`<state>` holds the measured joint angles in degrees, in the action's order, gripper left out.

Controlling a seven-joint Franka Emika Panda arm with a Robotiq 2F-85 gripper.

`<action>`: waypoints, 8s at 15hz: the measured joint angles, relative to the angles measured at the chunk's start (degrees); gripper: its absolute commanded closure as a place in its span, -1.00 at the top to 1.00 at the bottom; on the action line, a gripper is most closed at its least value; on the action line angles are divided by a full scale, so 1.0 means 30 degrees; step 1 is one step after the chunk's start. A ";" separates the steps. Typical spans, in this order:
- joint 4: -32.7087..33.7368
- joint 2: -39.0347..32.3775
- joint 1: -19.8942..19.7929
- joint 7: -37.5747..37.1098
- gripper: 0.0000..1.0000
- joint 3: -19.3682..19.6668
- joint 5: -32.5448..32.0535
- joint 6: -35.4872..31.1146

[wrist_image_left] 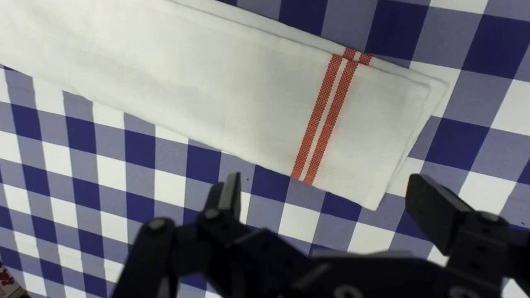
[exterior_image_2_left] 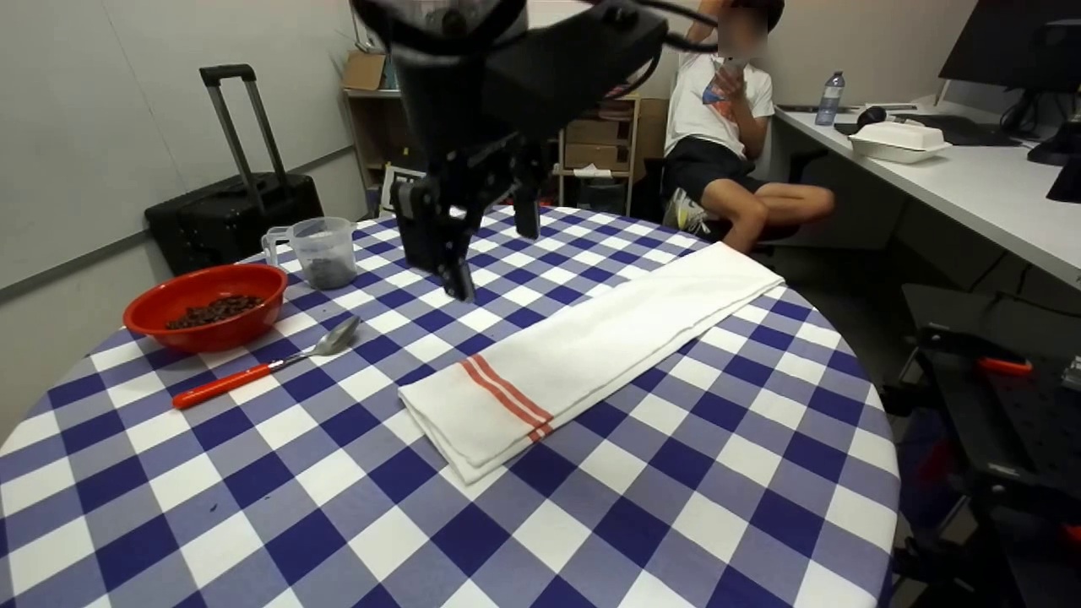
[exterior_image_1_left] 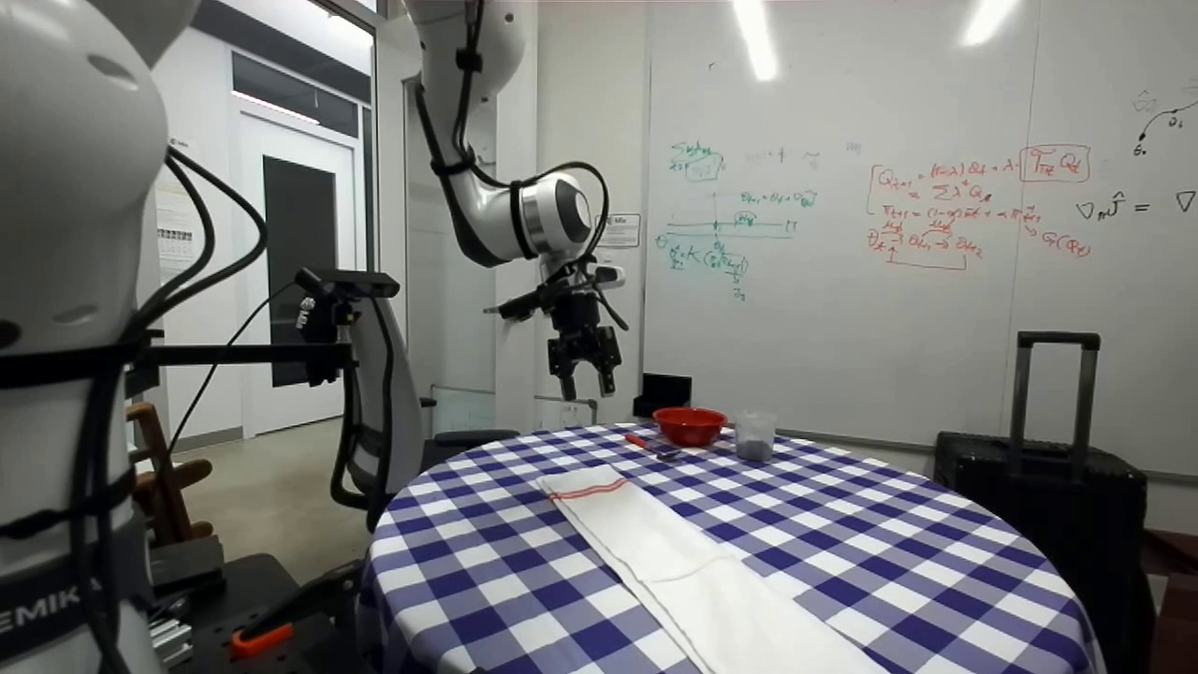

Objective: Fold the towel

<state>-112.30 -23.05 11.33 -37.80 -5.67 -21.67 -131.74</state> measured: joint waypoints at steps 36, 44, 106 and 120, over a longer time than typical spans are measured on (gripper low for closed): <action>1.2459 -0.9672 0.3518 -0.0083 -0.98 0.2200 0.2816 0.3049; 1.3503 -0.7389 0.5844 0.0262 -0.98 0.1661 0.2491 0.3374; 0.0267 0.7159 -0.5564 1.2023 -0.98 0.3790 -0.5750 0.8334; 0.1121 0.2389 -0.2848 1.3844 -0.98 0.1096 -0.5088 0.8582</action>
<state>-108.94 -15.89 2.79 3.73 -2.38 -36.93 -105.99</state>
